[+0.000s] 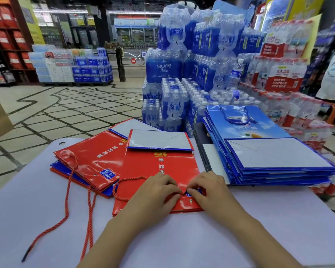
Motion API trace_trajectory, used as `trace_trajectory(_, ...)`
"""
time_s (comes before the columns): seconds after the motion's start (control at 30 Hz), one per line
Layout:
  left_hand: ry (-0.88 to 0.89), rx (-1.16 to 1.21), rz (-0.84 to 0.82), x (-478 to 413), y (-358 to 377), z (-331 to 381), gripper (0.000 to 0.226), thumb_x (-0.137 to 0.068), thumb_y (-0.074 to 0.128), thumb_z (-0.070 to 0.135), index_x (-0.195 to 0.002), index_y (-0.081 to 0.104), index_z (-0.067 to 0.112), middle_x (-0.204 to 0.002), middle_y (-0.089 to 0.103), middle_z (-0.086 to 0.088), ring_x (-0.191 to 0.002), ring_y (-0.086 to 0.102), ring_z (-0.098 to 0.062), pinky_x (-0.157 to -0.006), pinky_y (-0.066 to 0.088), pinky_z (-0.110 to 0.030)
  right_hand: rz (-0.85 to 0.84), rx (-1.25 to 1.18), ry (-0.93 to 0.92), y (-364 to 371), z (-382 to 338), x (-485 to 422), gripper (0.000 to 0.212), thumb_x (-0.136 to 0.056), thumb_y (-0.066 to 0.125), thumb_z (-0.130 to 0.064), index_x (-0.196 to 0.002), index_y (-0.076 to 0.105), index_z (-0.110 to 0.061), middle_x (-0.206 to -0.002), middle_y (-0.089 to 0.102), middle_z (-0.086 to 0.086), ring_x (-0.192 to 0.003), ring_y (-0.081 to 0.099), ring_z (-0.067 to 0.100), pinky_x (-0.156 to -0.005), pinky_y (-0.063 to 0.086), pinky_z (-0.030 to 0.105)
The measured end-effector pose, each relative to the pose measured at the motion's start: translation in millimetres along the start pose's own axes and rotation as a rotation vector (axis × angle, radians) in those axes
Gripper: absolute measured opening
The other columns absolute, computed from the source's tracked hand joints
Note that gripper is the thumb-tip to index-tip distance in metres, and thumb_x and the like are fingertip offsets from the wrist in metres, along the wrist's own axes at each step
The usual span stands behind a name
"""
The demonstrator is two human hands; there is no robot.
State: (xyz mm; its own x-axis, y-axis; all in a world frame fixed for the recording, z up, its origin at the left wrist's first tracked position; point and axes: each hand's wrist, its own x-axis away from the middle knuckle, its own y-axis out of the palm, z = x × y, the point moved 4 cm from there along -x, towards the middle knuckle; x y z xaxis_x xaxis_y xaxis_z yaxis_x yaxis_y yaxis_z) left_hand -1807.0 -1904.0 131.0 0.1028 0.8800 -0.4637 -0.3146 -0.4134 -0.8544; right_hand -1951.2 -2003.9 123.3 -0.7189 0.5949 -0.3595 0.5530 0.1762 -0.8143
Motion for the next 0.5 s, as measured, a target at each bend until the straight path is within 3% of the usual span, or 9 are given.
trace_trajectory(0.13,-0.091,0.035,-0.011,-6.4,-0.9,0.5,0.036,-0.087,0.047,0.056,-0.092,0.069,0.029,-0.092,0.059,0.014,-0.087,0.049,-0.007,-0.077,0.046,-0.035,-0.014,0.013,-0.024,-0.2,-1.0,1.5,0.011,-0.092,0.065,-0.030,-0.085,0.060,-0.037,-0.084,0.047,-0.029,-0.092,0.044,-0.005,-0.090,0.025,0.012)
trace_trajectory(0.27,-0.059,0.029,0.012,-10.6,-1.9,7.3,0.026,-0.087,0.050,0.047,-0.085,0.064,0.025,-0.086,0.059,0.011,-0.084,0.048,-0.011,-0.073,0.047,-0.037,0.006,0.005,-0.044,-0.8,-3.8,3.3,0.019,-0.093,0.064,-0.030,-0.083,0.051,-0.041,-0.083,0.047,-0.028,-0.090,0.044,-0.006,-0.089,0.026,0.014)
trace_trajectory(0.4,-0.067,0.122,0.033,-5.2,-7.8,10.4,0.016,-0.089,0.057,0.034,-0.090,0.065,0.021,-0.085,0.060,0.008,-0.082,0.048,-0.007,-0.074,0.046,-0.030,-0.022,0.008,-0.085,-8.2,-6.3,5.0,0.005,-0.092,0.062,-0.036,-0.087,0.060,-0.036,-0.086,0.053,-0.026,-0.090,0.046,-0.006,-0.086,0.030,0.017)
trace_trajectory(0.5,-0.032,0.165,0.046,-2.9,-10.7,12.6,0.022,-0.091,0.053,0.036,-0.097,0.065,0.020,-0.088,0.061,0.008,-0.085,0.050,-0.005,-0.074,0.044,-0.023,-0.117,-0.038,-0.114,-24.0,-3.3,12.9,0.015,-0.091,0.064,-0.042,-0.102,0.067,-0.033,-0.099,0.061,-0.025,-0.100,0.053,-0.004,-0.089,0.038,0.014)
